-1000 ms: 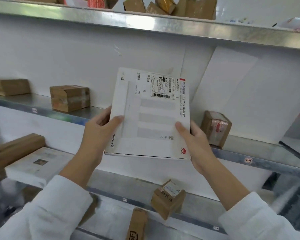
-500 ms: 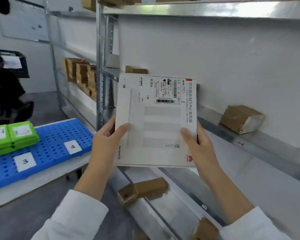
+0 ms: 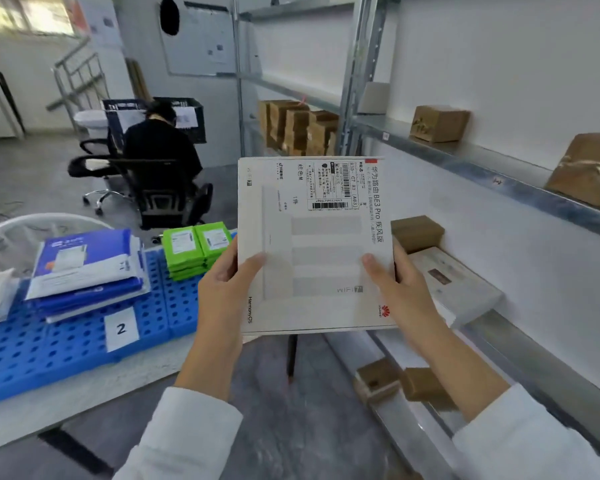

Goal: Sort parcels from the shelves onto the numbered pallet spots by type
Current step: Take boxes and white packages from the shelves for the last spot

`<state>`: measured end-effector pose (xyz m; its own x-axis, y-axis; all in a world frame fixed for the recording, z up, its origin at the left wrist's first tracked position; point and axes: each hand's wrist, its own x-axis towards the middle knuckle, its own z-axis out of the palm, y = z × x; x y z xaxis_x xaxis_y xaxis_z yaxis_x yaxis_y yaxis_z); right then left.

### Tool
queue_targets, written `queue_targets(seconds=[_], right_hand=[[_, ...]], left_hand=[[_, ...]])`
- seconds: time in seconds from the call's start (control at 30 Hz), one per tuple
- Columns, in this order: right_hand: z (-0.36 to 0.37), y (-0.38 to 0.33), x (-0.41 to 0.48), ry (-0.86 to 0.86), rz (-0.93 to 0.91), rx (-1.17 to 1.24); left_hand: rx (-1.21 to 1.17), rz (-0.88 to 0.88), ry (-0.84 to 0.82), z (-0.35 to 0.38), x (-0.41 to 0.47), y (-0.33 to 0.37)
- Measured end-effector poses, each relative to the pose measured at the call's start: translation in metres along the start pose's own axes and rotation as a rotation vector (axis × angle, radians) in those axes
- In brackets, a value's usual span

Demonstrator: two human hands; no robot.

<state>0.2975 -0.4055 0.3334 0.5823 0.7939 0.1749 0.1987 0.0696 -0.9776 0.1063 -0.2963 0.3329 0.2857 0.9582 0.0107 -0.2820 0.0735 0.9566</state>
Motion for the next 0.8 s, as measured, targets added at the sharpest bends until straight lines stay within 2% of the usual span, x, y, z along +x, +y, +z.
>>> queue_targets(seconds=[0.17, 0.37, 0.63, 0.8], right_hand=[[0.045, 0.021, 0.016, -0.044, 0.048, 0.021], [0.070, 0.048, 0.053, -0.078, 0.101, 0.005], [0.079, 0.078, 0.135, -0.088, 0.158, 0.037], [0.079, 0.094, 0.194, -0.157, 0.131, 0.025]], left_hand=[[0.048, -0.007, 0.053, -0.038, 0.020, -0.008], [0.084, -0.051, 0.144, -0.049, 0.056, -0.020], [0.119, -0.070, 0.223, -0.029, 0.122, -0.051], [0.143, -0.055, 0.247, -0.009, 0.170, -0.053]])
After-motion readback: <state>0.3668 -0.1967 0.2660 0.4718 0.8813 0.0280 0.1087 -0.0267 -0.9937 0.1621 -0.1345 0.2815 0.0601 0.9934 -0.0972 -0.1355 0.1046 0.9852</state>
